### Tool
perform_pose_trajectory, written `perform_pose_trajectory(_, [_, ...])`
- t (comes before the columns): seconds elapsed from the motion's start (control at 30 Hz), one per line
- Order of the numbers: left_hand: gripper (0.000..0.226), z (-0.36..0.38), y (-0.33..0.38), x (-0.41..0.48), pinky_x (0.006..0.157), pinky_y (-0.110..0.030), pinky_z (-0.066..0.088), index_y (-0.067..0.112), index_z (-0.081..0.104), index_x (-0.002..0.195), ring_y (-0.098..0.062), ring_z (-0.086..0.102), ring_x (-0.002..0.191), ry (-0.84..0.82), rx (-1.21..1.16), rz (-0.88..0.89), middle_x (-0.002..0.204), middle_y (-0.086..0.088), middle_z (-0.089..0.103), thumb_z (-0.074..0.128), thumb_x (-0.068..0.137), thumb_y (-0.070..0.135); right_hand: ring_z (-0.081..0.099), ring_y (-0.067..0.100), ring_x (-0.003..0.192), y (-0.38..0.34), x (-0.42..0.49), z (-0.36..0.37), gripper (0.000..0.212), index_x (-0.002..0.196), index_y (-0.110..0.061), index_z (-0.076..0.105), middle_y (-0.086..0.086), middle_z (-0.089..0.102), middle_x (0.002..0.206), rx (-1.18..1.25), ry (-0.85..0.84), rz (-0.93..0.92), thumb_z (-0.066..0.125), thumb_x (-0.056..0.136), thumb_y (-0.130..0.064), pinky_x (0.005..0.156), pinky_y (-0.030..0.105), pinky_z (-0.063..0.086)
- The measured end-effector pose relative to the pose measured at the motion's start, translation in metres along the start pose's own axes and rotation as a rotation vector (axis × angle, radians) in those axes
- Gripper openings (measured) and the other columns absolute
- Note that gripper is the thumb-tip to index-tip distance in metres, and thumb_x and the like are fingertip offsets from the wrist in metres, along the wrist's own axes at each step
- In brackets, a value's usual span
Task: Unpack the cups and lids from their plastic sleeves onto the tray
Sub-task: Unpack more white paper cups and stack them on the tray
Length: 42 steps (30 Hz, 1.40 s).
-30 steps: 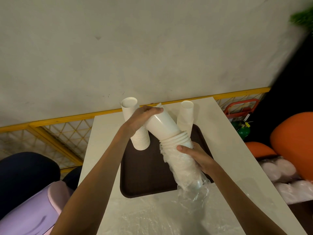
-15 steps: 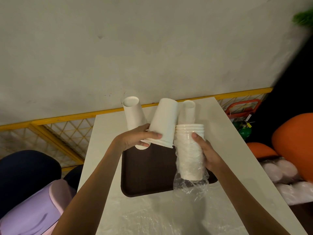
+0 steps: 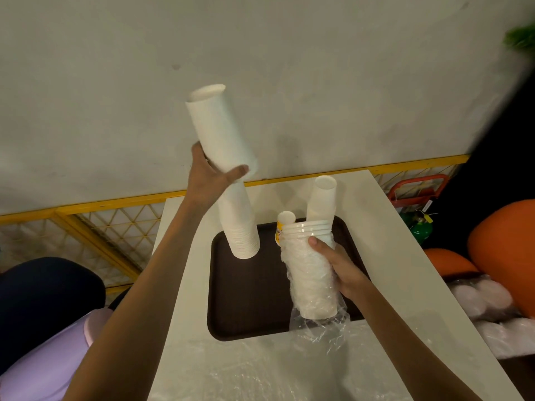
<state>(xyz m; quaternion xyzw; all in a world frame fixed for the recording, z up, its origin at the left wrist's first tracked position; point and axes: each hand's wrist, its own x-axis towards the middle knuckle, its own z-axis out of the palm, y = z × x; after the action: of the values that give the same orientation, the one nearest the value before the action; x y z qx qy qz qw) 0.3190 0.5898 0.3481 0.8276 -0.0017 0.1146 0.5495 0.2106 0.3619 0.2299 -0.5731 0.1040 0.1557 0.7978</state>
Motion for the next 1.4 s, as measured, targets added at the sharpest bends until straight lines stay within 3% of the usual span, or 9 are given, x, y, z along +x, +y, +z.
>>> perform_pose_trajectory(0.1, [0.096, 0.0, -0.01, 0.014, 0.101, -0.044, 0.045, 0.01, 0.024, 0.139, -0.02, 0.044, 0.123, 0.085, 0.026, 0.002, 0.135, -0.006, 0.041, 0.086, 0.066, 0.024, 0.065, 0.026, 0.106, -0.001, 0.001, 0.006, 0.056, 0.118, -0.016, 0.058, 0.011, 0.068, 0.112, -0.013, -0.013, 0.015, 0.075, 0.07, -0.037, 0.092, 0.043, 0.052])
perform_pose_trajectory(0.23, [0.095, 0.012, -0.025, 0.015, 0.102, -0.043, 0.044, 0.008, 0.023, 0.14, -0.025, 0.043, 0.126, 0.104, 0.109, -0.061, 0.138, -0.009, 0.041, 0.085, 0.068, 0.021, 0.065, 0.025, 0.106, -0.001, 0.001, 0.009, 0.069, 0.125, -0.012, 0.055, 0.011, 0.068, 0.114, -0.021, -0.015, 0.023, 0.077, 0.066, -0.04, 0.089, 0.039, 0.053])
perform_pose_trajectory(0.53, [0.108, 0.025, -0.078, -0.021, 0.106, -0.045, 0.035, 0.002, 0.0, 0.146, -0.035, 0.031, 0.136, -0.168, 0.197, -0.477, 0.15, -0.017, 0.025, 0.078, 0.077, 0.029, 0.063, 0.025, 0.108, 0.0, 0.004, 0.004, 0.068, 0.129, -0.012, 0.052, 0.012, 0.065, 0.117, -0.03, -0.009, 0.015, 0.068, 0.067, -0.035, 0.087, 0.039, 0.054])
perform_pose_trajectory(0.77, [0.056, 0.033, -0.08, -0.053, 0.095, -0.036, 0.045, 0.009, 0.044, 0.132, -0.024, 0.056, 0.11, -0.473, 0.316, -0.647, 0.13, -0.012, 0.054, 0.058, 0.09, 0.045, 0.066, 0.02, 0.103, -0.001, 0.002, 0.008, 0.058, 0.121, -0.016, 0.056, 0.008, 0.068, 0.111, -0.029, -0.028, 0.007, 0.068, 0.067, -0.034, 0.079, 0.031, 0.055])
perform_pose_trajectory(0.97, [0.049, 0.047, -0.032, -0.054, 0.099, -0.031, 0.046, 0.017, 0.055, 0.122, -0.014, 0.058, 0.111, -0.689, 0.067, -0.451, 0.121, -0.002, 0.062, 0.05, 0.09, 0.053, 0.067, 0.02, 0.101, -0.002, -0.002, 0.009, 0.077, 0.125, -0.013, 0.055, 0.008, 0.069, 0.111, -0.065, -0.043, -0.002, 0.083, 0.062, -0.047, 0.074, 0.027, 0.056])
perform_pose_trajectory(1.03, [0.046, 0.053, -0.016, -0.055, 0.091, -0.022, 0.046, 0.018, 0.054, 0.124, -0.012, 0.056, 0.112, -0.793, 0.091, -0.385, 0.119, 0.001, 0.06, 0.05, 0.09, 0.05, 0.067, 0.019, 0.101, -0.003, -0.002, 0.01, 0.096, 0.124, -0.014, 0.056, 0.007, 0.07, 0.11, -0.066, -0.057, -0.01, 0.088, 0.043, -0.054, 0.073, 0.026, 0.055])
perform_pose_trajectory(1.17, [0.049, 0.063, 0.002, -0.057, 0.085, -0.018, 0.04, 0.018, 0.047, 0.133, -0.011, 0.05, 0.113, -0.916, 0.278, -0.276, 0.123, 0.006, 0.053, 0.054, 0.091, 0.043, 0.067, 0.018, 0.101, -0.005, -0.004, 0.01, 0.102, 0.123, -0.013, 0.056, 0.004, 0.071, 0.107, -0.068, -0.073, -0.03, 0.089, 0.037, -0.056, 0.074, 0.024, 0.055])
perform_pose_trajectory(1.27, [0.063, 0.063, 0.003, -0.056, 0.094, -0.021, 0.036, 0.015, 0.039, 0.143, -0.015, 0.045, 0.127, -0.949, 0.337, -0.257, 0.141, 0.002, 0.046, 0.06, 0.089, 0.042, 0.068, 0.013, 0.096, -0.007, -0.007, 0.011, 0.078, 0.12, -0.015, 0.057, 0.0, 0.072, 0.101, -0.089, -0.093, -0.021, 0.087, 0.054, -0.044, 0.073, 0.021, 0.054])
perform_pose_trajectory(1.4, [0.058, 0.06, -0.001, -0.059, 0.104, -0.028, 0.039, 0.018, 0.046, 0.137, -0.016, 0.046, 0.126, -0.96, 0.343, -0.284, 0.137, 0.001, 0.05, 0.064, 0.087, 0.04, 0.068, 0.012, 0.091, -0.006, -0.012, 0.014, 0.042, 0.109, -0.017, 0.061, 0.001, 0.071, 0.098, -0.104, -0.128, 0.004, 0.073, 0.07, -0.03, 0.075, 0.023, 0.053])
